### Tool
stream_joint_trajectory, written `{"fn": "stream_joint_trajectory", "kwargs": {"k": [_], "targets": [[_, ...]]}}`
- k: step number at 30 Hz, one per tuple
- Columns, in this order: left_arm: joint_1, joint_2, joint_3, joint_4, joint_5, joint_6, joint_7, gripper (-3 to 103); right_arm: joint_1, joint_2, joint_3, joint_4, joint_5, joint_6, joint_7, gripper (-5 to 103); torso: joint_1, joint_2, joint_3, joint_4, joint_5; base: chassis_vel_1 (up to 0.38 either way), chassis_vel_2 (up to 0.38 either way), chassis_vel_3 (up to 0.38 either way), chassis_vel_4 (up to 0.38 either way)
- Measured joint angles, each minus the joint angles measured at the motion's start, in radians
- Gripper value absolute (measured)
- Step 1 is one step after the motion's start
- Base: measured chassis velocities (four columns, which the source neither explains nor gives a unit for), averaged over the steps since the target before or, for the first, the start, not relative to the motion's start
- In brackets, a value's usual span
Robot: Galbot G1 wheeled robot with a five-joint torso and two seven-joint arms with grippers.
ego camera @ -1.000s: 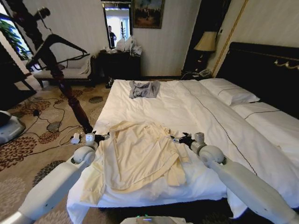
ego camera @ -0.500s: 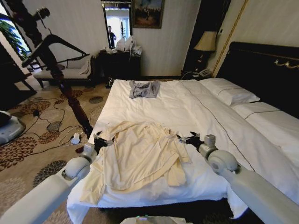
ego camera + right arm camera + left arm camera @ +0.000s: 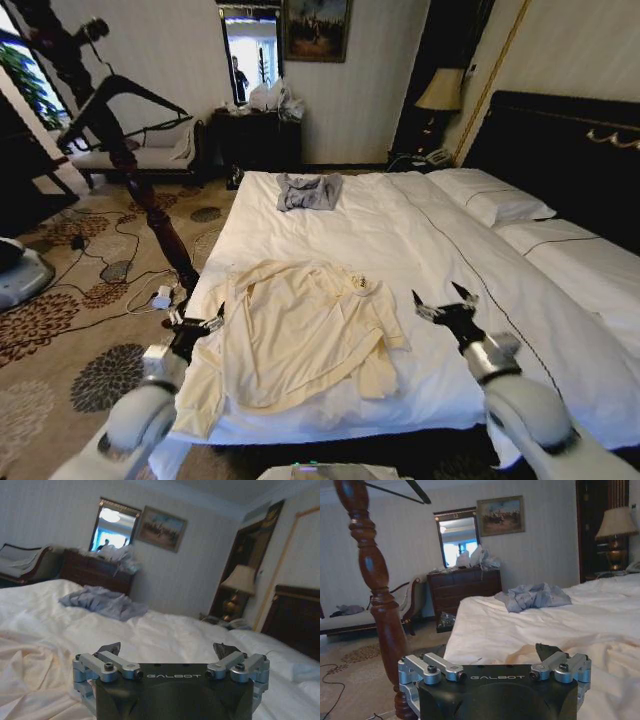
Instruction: Pick up the clothes from the bed and hang them on the clothes hanger.
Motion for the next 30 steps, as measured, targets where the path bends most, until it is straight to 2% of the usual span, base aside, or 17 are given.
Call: {"fn": "stream_joint_trajectory", "kwargs": {"k": [4, 5, 8, 13, 17, 18, 19, 21, 22, 25, 26, 28, 30], "targets": [[0.079, -0.069, -0.035, -0.057, 0.025, -0.035, 0.013, 100, -0.045, 0.154, 0.008, 0.072, -0.078, 0.029, -0.010, 100, 0.000, 0.000, 0.000, 0.0003, 0.0001, 0.000, 0.000, 0.000, 0.000], [0.079, -0.069, -0.035, -0.057, 0.025, -0.035, 0.013, 100, -0.045, 0.154, 0.008, 0.072, -0.078, 0.029, -0.010, 100, 0.000, 0.000, 0.000, 0.0003, 0.0001, 0.000, 0.000, 0.000, 0.000], [0.118, -0.107, -0.057, -0.091, 0.026, -0.053, 0.014, 100, -0.078, 0.229, 0.009, 0.097, -0.167, 0.088, -0.026, 100, 0.000, 0.000, 0.000, 0.0000, -0.0001, 0.000, 0.000, 0.000, 0.000], [0.130, -0.121, -0.081, -0.113, 0.019, -0.056, 0.013, 100, -0.095, 0.273, 0.003, 0.106, -0.183, 0.103, -0.028, 100, 0.000, 0.000, 0.000, 0.0002, 0.0000, 0.000, 0.000, 0.000, 0.000], [0.119, -0.104, -0.092, -0.130, 0.003, -0.034, -0.003, 100, -0.099, 0.299, -0.014, 0.110, -0.193, 0.103, -0.028, 100, 0.000, 0.000, 0.000, 0.0003, -0.0001, 0.000, 0.000, 0.000, 0.000], [0.087, -0.060, -0.116, -0.170, -0.041, 0.021, -0.032, 100, -0.107, 0.319, -0.027, 0.107, -0.210, 0.111, -0.027, 100, 0.000, 0.000, 0.000, 0.0003, -0.0001, 0.000, 0.000, 0.000, 0.000], [0.064, -0.033, -0.133, -0.187, -0.065, 0.049, -0.052, 100, -0.111, 0.325, -0.032, 0.103, -0.217, 0.116, -0.027, 100, 0.000, 0.000, 0.000, 0.0001, -0.0001, 0.000, 0.000, 0.000, 0.000], [0.048, -0.016, -0.146, -0.196, -0.082, 0.066, -0.064, 100, -0.112, 0.328, -0.035, 0.101, -0.220, 0.118, -0.027, 100, 0.000, 0.000, 0.000, 0.0000, -0.0001, 0.000, 0.000, 0.000, 0.000], [0.017, 0.021, -0.180, -0.214, -0.129, 0.099, -0.085, 100, -0.112, 0.332, -0.042, 0.098, -0.224, 0.121, -0.027, 100, 0.000, 0.000, 0.000, -0.0001, -0.0002, 0.000, 0.000, 0.000, 0.000], [-0.035, 0.113, -0.261, -0.239, -0.254, 0.150, -0.115, 100, -0.111, 0.338, -0.057, 0.092, -0.231, 0.122, -0.027, 100, 0.000, 0.000, 0.000, 0.0004, -0.0001, 0.000, 0.000, 0.000, 0.000], [-0.035, 0.113, -0.261, -0.239, -0.254, 0.150, -0.115, 100, -0.111, 0.338, -0.057, 0.092, -0.231, 0.122, -0.027, 100, 0.000, 0.000, 0.000, 0.0004, -0.0001, 0.000, 0.000, 0.000, 0.000], [-0.083, 0.213, -0.350, -0.243, -0.389, 0.188, -0.120, 100, -0.111, 0.346, -0.067, 0.084, -0.236, 0.122, -0.026, 100, 0.000, 0.000, 0.000, 0.0001, -0.0001, 0.000, 0.000, 0.000, 0.000], [-0.115, 0.283, -0.416, -0.224, -0.479, 0.199, -0.097, 100, -0.112, 0.350, -0.071, 0.083, -0.237, 0.123, -0.025, 100, 0.000, 0.000, 0.000, 0.0001, -0.0001, 0.000, 0.000, 0.000, 0.000]]}}
